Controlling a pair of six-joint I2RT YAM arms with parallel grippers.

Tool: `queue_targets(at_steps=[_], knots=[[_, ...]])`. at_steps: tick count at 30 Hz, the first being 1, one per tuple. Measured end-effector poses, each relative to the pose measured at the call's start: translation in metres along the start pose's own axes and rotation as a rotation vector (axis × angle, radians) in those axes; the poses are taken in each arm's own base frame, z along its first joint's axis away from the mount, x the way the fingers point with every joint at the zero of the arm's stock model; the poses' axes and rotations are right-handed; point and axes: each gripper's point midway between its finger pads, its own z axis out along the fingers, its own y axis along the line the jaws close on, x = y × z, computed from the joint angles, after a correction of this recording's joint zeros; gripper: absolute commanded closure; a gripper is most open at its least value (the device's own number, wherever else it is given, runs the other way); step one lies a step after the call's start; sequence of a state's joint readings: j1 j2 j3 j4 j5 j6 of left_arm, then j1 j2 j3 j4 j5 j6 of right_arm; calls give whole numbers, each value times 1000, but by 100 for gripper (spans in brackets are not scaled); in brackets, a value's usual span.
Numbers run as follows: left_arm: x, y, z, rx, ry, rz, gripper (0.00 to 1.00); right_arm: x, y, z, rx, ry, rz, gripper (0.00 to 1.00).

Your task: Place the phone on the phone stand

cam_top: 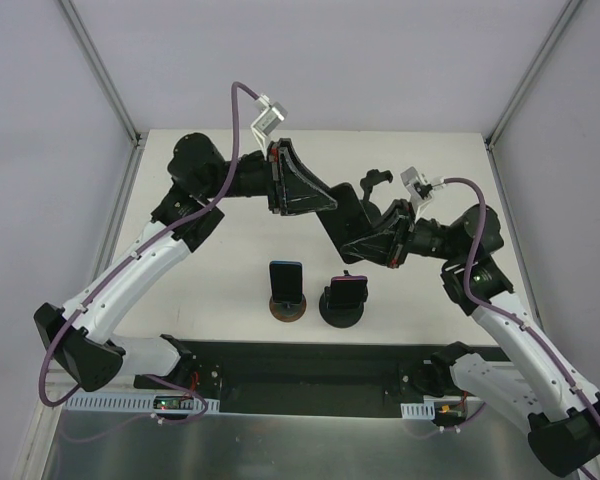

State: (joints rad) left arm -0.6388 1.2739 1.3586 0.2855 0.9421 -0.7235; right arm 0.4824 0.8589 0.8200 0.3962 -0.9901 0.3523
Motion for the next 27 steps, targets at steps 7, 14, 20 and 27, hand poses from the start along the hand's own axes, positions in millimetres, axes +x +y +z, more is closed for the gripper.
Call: queue_targets(at_steps=[7,14,20,27], knots=[[-6,-3,-1,46,-59,-74,62,1,-9,0,38,-25,7,100],[-4,1,8,66,-57,-115,68,-5,-8,3,20,-44,-4,100],[-1,4,17,84,-37,-130,77,-10,-10,5,21,-64,-14,100],[-1,11,24,89,-22,-84,100,-12,-12,6,28,-74,22,87]])
